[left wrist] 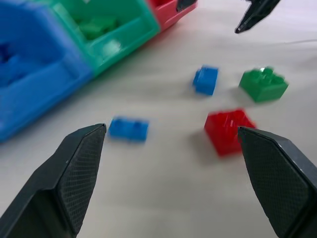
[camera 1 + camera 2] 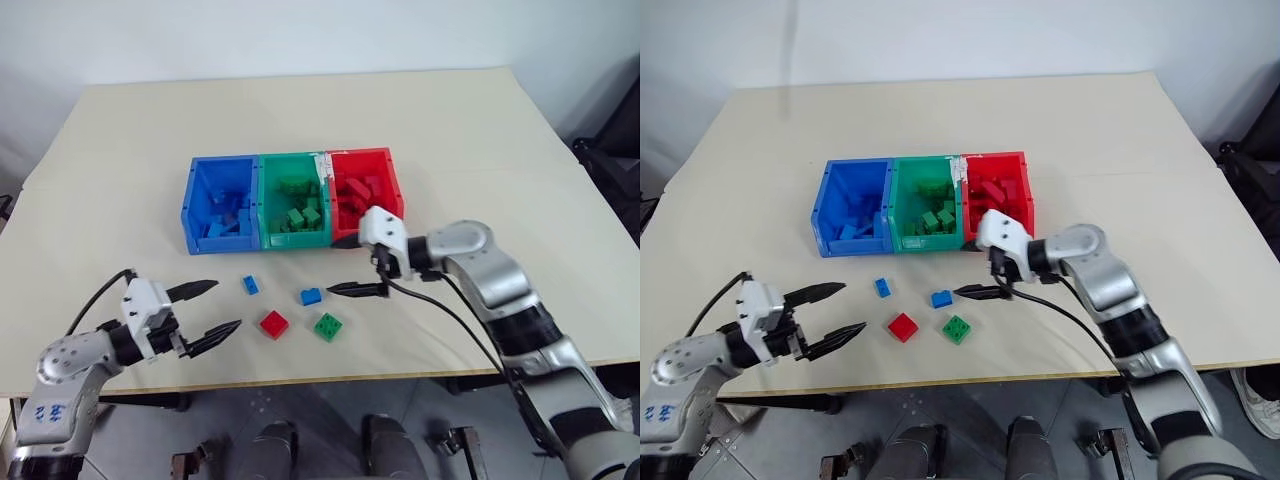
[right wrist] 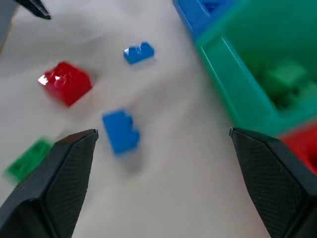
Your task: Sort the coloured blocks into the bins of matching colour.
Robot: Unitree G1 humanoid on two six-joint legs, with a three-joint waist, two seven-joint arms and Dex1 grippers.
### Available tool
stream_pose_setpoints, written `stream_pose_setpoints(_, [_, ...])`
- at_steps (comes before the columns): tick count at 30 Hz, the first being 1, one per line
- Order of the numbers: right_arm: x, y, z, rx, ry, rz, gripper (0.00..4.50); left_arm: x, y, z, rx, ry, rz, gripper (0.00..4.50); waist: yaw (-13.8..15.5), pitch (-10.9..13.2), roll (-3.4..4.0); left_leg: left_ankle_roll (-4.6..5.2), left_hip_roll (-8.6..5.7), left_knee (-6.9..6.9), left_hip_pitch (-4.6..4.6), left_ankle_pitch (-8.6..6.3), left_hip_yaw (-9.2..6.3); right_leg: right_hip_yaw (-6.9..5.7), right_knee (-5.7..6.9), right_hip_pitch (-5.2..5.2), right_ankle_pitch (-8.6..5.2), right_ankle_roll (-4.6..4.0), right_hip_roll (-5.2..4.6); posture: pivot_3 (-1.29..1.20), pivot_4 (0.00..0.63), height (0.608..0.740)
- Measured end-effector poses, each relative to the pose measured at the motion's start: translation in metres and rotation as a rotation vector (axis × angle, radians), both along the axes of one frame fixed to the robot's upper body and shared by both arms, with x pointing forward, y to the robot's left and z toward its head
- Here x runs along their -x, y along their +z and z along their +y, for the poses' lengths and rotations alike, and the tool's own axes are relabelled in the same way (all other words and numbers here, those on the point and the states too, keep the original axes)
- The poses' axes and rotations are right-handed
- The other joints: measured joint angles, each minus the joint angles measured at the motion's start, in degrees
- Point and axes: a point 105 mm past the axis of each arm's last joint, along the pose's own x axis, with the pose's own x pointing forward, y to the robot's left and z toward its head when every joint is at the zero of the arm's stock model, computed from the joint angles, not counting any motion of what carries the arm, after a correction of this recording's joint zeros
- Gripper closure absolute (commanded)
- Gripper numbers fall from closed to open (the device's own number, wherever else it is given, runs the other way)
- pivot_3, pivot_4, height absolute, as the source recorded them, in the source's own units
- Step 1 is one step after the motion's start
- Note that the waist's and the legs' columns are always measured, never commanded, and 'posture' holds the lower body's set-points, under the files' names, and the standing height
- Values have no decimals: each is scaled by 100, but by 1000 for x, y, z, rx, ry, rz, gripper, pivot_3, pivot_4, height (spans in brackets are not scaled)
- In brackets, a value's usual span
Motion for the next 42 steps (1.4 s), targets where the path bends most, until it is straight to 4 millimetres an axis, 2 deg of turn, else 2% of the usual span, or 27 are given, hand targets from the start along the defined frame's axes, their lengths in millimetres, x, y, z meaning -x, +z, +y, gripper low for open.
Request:
stream_pose_setpoints(4, [1, -18, 12, 87, 51, 35, 52, 6, 1, 1, -2, 30, -12, 0, -15, -1, 0, -1, 0, -1, 0, -1, -7, -2, 1, 0, 0, 0, 1, 0, 150, 740])
stream_pose_setpoints(7, [-2, -33, 11, 142, 47, 54, 52, 10, 5, -3, -1, 31, -32, 0, -25, 0, 0, -2, 1, -1, 0, -1, -5, -2, 2, -3, 0, -1, 2, 0, 150, 740])
stream_pose_setpoints(11, [-5, -33, 19, 148, 53, 42, 52, 10, 8, -6, 6, 43, -50, 0, -51, -1, 0, -5, 5, -4, 1, -3, 0, 1, 3, -6, 0, -1, 8, 0, 150, 740])
stream_pose_setpoints(14, [-5, -31, 26, 146, 67, 27, 635, 9, 9, -6, 12, 50, -57, 0, -46, -1, 0, -9, 8, -5, 1, -5, 0, 1, 4, -10, 0, -5, 14, 0, 150, 740])
stream_pose_setpoints(23, [-2, -30, 31, 147, 99, 12, 3769, 5, 13, -7, 17, 51, -79, 0, -41, -1, 0, -9, 7, -3, 1, -5, 0, 1, 4, -10, 0, -5, 13, 0, 150, 740])
stream_pose_setpoints(24, [-2, -30, 31, 148, 101, 13, 3912, 5, 13, -8, 19, 52, -80, 0, -46, -1, 0, -9, 7, -3, 1, -5, 1, 1, 4, -10, 0, -5, 14, 0, 150, 740])
stream_pose_setpoints(27, [-1, -30, 31, 142, 103, 17, 3912, 4, 13, -8, 30, 63, -86, 0, -47, -1, 0, -10, 7, -4, 1, -5, 1, 1, 4, -10, 1, -5, 14, 0, 150, 740])
stream_pose_setpoints(29, [-1, -22, 34, 93, 93, 33, 3912, 4, 13, -3, 70, 119, -99, 0, -51, -1, 0, -10, 9, -4, 1, -5, 2, 4, 5, -11, 1, -5, 14, 0, 150, 740])
stream_pose_setpoints(32, [-2, 4, 49, -30, 80, 59, 3912, 7, 12, 11, 123, 232, -107, 0, -78, -1, 0, -13, 14, -4, 1, -7, 3, 6, 7, -14, 1, -7, 20, 0, 150, 740])
stream_pose_setpoints(37, [-5, 54, 90, -195, 77, 10, 3912, 23, 3, 28, 146, 359, -79, 0, -113, -1, 0, -19, 17, -6, 2, -11, 3, 9, 8, -17, 1, -14, 28, 0, 150, 740])
stream_pose_setpoints(42, [-24, 74, 134, -276, -15, -68, 3912, 33, -2, 40, 153, 447, -80, 0, -128, -1, 1, -20, 15, -6, 3, -11, 7, 13, 14, -19, 2, -17, 31, 0, 150, 740])
